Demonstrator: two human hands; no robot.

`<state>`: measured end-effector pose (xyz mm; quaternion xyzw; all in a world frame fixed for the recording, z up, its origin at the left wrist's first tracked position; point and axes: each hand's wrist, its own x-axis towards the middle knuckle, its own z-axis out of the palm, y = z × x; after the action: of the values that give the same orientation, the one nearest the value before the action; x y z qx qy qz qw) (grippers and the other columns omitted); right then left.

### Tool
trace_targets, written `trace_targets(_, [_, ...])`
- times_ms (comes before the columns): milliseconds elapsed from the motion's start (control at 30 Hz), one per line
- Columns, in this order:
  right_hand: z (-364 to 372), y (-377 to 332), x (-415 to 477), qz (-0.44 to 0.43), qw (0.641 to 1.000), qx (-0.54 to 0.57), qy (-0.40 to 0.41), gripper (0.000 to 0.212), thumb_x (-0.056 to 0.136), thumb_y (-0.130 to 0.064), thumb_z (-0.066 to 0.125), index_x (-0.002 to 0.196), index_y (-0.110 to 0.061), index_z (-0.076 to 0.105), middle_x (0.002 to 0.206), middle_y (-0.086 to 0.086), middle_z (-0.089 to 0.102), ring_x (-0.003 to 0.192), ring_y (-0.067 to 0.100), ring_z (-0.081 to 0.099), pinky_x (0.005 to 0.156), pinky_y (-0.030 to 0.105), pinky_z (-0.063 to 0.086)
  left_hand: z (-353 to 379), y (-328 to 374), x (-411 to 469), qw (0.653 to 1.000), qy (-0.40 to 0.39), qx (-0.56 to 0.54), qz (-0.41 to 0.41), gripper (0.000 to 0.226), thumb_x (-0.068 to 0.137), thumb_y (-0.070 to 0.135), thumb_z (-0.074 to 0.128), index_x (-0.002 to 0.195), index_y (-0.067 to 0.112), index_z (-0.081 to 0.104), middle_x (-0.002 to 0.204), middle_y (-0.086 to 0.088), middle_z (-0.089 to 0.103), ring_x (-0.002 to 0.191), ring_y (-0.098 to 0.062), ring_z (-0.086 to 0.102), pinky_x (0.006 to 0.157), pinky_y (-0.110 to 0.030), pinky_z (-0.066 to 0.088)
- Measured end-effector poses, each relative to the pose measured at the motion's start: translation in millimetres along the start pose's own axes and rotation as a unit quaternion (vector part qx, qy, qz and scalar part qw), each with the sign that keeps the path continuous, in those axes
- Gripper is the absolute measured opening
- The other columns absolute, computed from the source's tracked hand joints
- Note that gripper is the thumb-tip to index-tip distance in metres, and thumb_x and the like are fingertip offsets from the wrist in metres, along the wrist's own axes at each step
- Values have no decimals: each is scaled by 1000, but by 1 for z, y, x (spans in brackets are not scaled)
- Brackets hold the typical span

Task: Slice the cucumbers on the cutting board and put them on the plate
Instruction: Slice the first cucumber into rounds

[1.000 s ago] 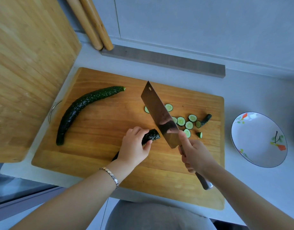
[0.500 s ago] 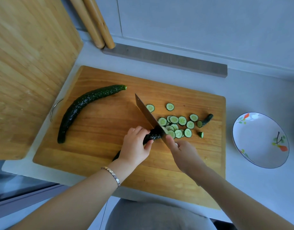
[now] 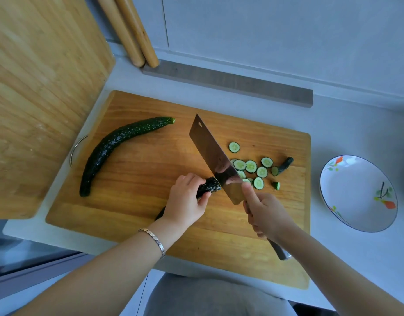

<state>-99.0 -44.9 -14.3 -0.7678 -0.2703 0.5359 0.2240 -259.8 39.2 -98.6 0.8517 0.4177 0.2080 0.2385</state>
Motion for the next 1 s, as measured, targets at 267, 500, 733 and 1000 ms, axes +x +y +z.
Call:
trace_targets(267, [4, 2, 4, -20, 998, -65, 16, 55, 89, -63, 31, 63, -15, 37, 44, -7, 34, 35, 8, 29, 46, 24, 27, 0, 0, 0, 1000, -2, 3, 4, 24, 72, 13, 74, 91, 4, 63, 85, -8, 61, 75, -28, 54, 57, -43, 51])
trace_targets(500, [23, 10, 23, -12, 995, -90, 29, 57, 87, -67, 28, 69, -14, 40, 58, 4, 37, 52, 19, 33, 56, 32, 31, 0, 0, -1, 1000, 1, 0, 10, 25, 70, 13, 76, 90, 5, 64, 86, -7, 62, 76, -27, 55, 58, -42, 51])
trace_targets(733, [14, 4, 18, 21, 999, 40, 30, 54, 94, -57, 32, 61, -14, 40, 42, -6, 33, 34, 10, 29, 39, 20, 28, 1, -2, -1, 1000, 0, -13, 2, 26, 73, 12, 75, 94, 3, 64, 89, -10, 60, 81, -28, 56, 61, -44, 52])
trace_targets(1000, [-2, -4, 0, 7, 1000, -2, -5, 54, 92, -59, 31, 60, -15, 37, 43, -6, 29, 35, 11, 24, 38, 19, 23, 1, -2, -1, 1000, 8, -4, 9, 27, 70, 11, 77, 91, 2, 63, 86, -11, 60, 77, -30, 56, 59, -44, 52])
